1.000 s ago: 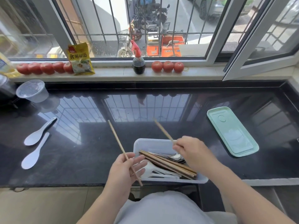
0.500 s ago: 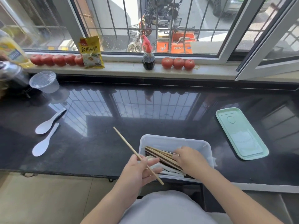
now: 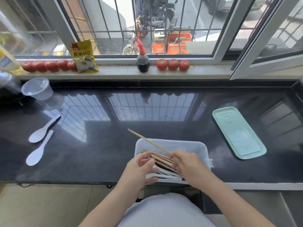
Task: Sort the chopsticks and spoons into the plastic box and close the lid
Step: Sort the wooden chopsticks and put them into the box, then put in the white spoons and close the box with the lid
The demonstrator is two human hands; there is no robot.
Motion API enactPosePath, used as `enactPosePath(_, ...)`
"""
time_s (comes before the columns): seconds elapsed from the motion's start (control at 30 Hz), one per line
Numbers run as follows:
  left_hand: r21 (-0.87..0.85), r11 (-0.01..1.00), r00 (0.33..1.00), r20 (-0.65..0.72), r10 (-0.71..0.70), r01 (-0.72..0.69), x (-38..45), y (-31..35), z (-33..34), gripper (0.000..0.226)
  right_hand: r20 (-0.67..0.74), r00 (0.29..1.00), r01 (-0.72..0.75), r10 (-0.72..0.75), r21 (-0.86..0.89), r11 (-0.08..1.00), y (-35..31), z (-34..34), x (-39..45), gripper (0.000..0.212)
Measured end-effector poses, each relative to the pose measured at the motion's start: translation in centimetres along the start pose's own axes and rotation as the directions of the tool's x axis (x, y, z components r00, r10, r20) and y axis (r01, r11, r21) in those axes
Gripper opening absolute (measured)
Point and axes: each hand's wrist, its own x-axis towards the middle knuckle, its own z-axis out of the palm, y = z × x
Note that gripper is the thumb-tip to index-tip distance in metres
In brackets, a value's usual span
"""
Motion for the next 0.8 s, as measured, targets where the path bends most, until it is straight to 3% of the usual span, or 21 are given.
enactPosePath(0.07, 0.007, 0.999, 0.995, -0.090, -0.033, 0.033, -0.1, -0.1, -0.5, 0.019, 0.002, 0.983, -0.174, 0.184, -0.311, 0.934, 3.1, -1.0, 0.4, 0.022)
enactPosePath(0.13, 0.011, 0.998, 0.987, -0.152, -0.056, 0.059, -0.2, -0.2, -1.2, 0.018, 0.048, 0.972, -0.180, 0.229, -0.475, 0.862, 4.2, -1.0, 0.7, 0.027)
enactPosePath(0.23, 0.004, 0.996, 0.973, -0.215, -0.083, 0.086, 0.0, -0.4, -1.6, 0.019, 0.108, 0.984, -0.071, 0.140, -0.484, 0.872, 3.9, 0.5, 2.1, 0.014)
enactPosePath(0.37, -0.004, 0.996, 0.968, -0.236, -0.086, 0.088, -0.1, -0.5, -1.2, 0.020, 0.132, 0.984, -0.015, 0.116, -0.597, 0.802, 3.9, 2.0, 3.5, 0.021)
enactPosePath(0.6, -0.018, 0.995, 0.954, -0.282, -0.104, 0.103, -0.3, -0.9, -2.0, 0.021, 0.117, 0.987, -0.046, 0.108, -0.440, 0.897, 5.3, 1.3, 3.4, 0.018)
enactPosePath(0.8, -0.045, 0.995, 0.936, -0.338, -0.096, 0.085, -1.3, -1.1, -3.7, 0.020, 0.057, 0.993, 0.109, -0.106, -0.053, 0.993, -1.6, 0.8, 3.4, 0.026)
